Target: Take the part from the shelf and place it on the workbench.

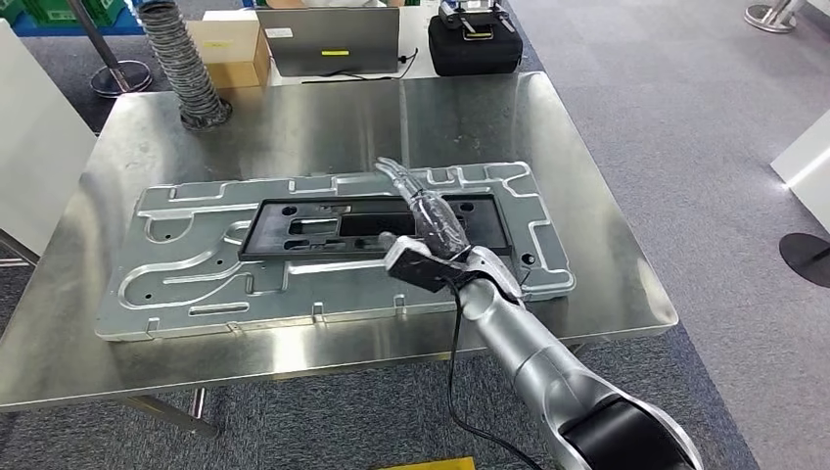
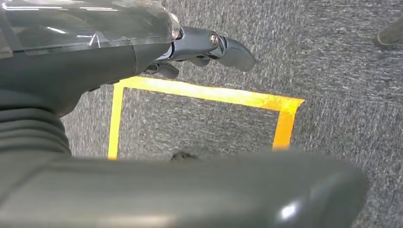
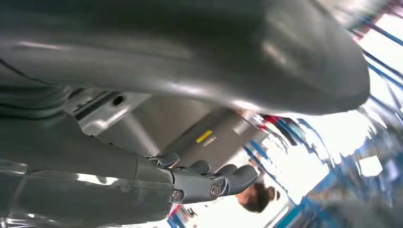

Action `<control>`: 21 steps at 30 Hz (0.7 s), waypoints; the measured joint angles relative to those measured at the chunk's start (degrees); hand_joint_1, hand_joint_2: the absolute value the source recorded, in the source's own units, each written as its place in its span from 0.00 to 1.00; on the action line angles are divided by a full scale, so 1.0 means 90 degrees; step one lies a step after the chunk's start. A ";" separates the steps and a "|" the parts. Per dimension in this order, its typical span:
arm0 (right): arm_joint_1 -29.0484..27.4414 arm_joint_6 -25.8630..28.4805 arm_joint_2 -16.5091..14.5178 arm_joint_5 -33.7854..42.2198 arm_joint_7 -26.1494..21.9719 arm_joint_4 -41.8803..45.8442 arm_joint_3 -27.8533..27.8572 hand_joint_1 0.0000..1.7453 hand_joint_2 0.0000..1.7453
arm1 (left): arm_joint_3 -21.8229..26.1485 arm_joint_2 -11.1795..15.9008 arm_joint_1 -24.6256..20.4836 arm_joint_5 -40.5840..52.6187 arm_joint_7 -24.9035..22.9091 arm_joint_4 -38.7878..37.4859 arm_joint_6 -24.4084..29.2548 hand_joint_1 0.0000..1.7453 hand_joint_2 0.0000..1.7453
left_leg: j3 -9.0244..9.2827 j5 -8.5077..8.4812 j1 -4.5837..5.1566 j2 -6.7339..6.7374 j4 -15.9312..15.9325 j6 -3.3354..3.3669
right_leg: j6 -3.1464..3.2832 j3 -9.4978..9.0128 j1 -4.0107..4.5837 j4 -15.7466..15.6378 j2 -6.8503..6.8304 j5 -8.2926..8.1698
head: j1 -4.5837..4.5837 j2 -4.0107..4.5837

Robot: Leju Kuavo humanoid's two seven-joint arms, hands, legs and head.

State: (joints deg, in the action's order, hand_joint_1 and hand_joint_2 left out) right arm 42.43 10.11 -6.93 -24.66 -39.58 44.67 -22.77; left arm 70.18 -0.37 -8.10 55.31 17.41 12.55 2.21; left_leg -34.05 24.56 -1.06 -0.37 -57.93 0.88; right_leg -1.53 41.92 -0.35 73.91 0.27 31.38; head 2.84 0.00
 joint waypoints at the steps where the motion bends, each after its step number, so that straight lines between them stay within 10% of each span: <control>1: -0.0080 -0.0101 0.0061 0.0432 -0.0016 0.0307 0.0057 0.00 0.00 | 0.0000 0.0000 0.0003 -0.0009 0.0002 0.0000 0.0000 0.00 0.00 | 0.0003 0.0003 0.0003 -0.0004 -0.0004 -0.0003 | 0.0026 -0.0182 0.0004 -0.0377 0.0000 -0.0214 | 0.0000 0.0000; 4: -0.0243 0.0033 0.0281 0.1171 -0.0039 0.1213 0.0259 0.00 0.00 | 0.0001 -0.0010 0.0020 -0.0085 0.0045 0.0000 -0.0005 0.00 0.00 | 0.0001 0.0018 0.0027 -0.0007 -0.0014 -0.0047 | 0.0135 -0.0774 0.0053 -0.1617 -0.0014 -0.0686 | 0.0000 0.0000; 9: -0.0738 0.1206 0.0755 0.0727 -0.0042 0.2503 0.0704 0.00 0.00 | 0.0039 -0.0004 0.0140 -0.0303 0.0236 0.0000 -0.0112 0.00 0.00 | -0.0021 0.0141 0.0042 0.0007 -0.0117 -0.0187 | 0.0256 -0.0892 0.0031 -0.1859 -0.0026 -0.0743 | 0.0000 0.0000; 14: -0.1763 0.2276 0.1192 -0.0094 -0.0012 0.3638 0.1663 0.00 0.00 | 0.0191 0.0004 0.0265 -0.0510 0.0345 0.0000 -0.0205 0.00 0.00 | -0.0739 0.0907 0.0029 0.0021 -0.1751 -0.0246 | 0.0314 -0.0943 0.0027 -0.1893 -0.0070 -0.0730 | 0.0000 0.0000; 18: -0.2638 0.2772 0.1520 -0.0369 -0.0022 0.4282 0.2694 0.00 0.00 | 0.0302 0.0009 0.0341 -0.0583 0.0349 0.0000 -0.0206 0.00 0.00 | -0.0099 0.0263 0.0032 0.0016 -0.0521 -0.0201 | 0.0235 -0.0980 0.0028 -0.1835 -0.0062 -0.0659 | 0.0000 0.0000; 21: -0.3280 0.2956 0.1683 -0.0507 -0.0024 0.4633 0.3496 0.00 0.00 | 0.0358 0.0009 0.0352 -0.0607 0.0338 0.0000 -0.0199 0.00 0.00 | 0.0164 0.0195 0.0061 -0.0004 -0.0034 -0.0094 | 0.0131 -0.0985 0.0054 -0.1810 -0.0061 -0.0629 | 0.0000 0.0000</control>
State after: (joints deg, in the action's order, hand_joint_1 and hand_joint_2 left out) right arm 12.91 36.71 8.21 -29.23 -39.80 86.37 8.69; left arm 73.40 -0.30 -4.93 49.86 20.45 12.55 0.42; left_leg -32.57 26.32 -0.51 -0.41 -58.23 0.03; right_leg -0.35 33.06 0.13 57.62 -0.27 25.72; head 2.84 0.00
